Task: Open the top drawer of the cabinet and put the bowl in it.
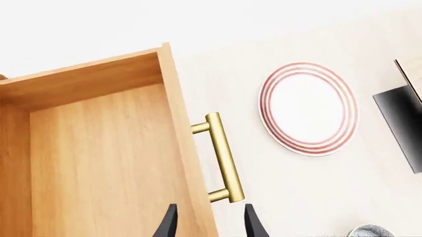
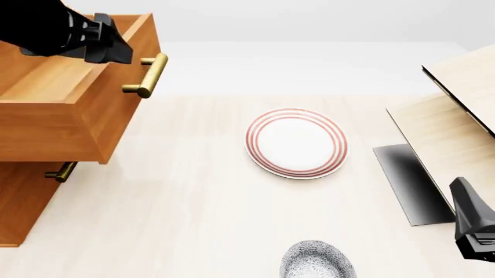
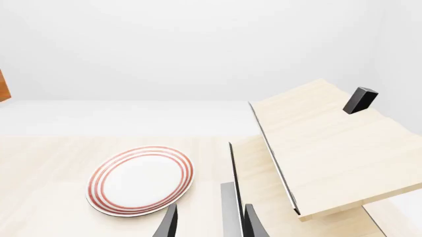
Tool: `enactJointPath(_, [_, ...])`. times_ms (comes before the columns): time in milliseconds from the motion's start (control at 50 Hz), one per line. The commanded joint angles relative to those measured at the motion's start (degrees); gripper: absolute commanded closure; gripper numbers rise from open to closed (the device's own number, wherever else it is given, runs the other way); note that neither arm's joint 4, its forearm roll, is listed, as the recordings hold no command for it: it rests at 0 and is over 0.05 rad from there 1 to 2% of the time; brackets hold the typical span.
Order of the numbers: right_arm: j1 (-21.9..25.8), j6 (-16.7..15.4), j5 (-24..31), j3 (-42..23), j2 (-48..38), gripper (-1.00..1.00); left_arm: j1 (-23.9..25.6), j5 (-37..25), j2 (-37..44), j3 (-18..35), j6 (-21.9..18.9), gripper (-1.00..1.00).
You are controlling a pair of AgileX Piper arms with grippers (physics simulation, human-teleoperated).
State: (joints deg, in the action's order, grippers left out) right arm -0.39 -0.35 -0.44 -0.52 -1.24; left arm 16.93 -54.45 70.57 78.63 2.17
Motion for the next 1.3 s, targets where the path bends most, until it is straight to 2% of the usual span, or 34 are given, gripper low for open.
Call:
enactJointPath(20, [0.1, 0.1, 0.0, 0.0, 0.1, -1.0, -1.2, -1.5, -2.0, 0.8, -1.3, -1.0])
enactJointPath(320, [0.1, 0.1, 0.0, 0.0, 0.1, -1.0, 0.3, -3.6, -2.4, 4.2, -3.8, -1.0])
enactJointPath(620, [0.1, 0.1, 0.0, 0.0, 0.1, -1.0, 6.7, -5.5, -3.2, 7.2, -6.6, -1.0])
enactJointPath(760, [0.1, 0.1, 0.0, 0.0, 0.1, -1.0, 8.2, -6.8, -3.5, 8.7, -7.8, -1.0])
enactJointPath(940, [0.1, 0.1, 0.0, 0.0, 0.1, -1.0, 10.5, -4.9, -3.6, 5.6, -7.3, -1.0])
enactJointPath(1020, [0.1, 0.1, 0.0, 0.0, 0.1, -1.0, 12.4, -4.7, -3.5, 6.3, -6.6, -1.0])
enactJointPath(1300, [0.0, 0.1, 0.0, 0.0, 0.1, -1.0, 15.4, -1.9, -6.0, 0.8, -5.8, -1.0])
